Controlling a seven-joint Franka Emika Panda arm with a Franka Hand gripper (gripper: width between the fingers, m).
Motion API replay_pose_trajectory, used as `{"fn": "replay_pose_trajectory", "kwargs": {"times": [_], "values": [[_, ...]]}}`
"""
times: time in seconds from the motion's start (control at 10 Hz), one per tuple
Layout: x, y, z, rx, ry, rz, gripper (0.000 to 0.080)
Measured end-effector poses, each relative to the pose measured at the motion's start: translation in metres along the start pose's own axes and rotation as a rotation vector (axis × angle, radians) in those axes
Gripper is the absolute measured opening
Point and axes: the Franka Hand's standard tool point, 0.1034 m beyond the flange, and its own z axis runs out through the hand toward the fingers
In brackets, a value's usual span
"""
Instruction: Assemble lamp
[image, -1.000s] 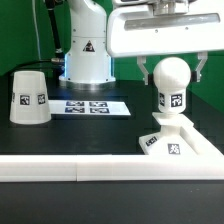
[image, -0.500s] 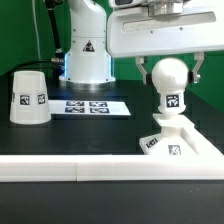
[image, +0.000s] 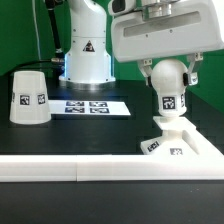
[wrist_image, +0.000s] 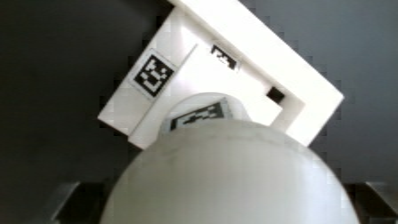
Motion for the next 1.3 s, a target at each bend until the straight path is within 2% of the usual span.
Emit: {"fn": "replay_pose_trajectory", "kwargs": {"times": [0.2,0.5,0.6,0.7,1.0,1.3], "values": [[0.0022,-0.0031,0.0003,0.022,-0.019,0.154,0.0579],[-0.0011,-0.0046,0.001,0.02,-0.02,0.195,0.0579],[-0.0043,-0.006,0.0016,0.019,-0.02,0.13,0.0674],[-0.0064,-0.007,0.002,0.019,-0.02,0.09,0.0692],[-0.0048,-0.0061,0.0029,0.019,-0.011,-0.299,0.0699],[-0.0033,-0.005,0.0033,0.02,-0.009,-0.507,0.0699]]}}
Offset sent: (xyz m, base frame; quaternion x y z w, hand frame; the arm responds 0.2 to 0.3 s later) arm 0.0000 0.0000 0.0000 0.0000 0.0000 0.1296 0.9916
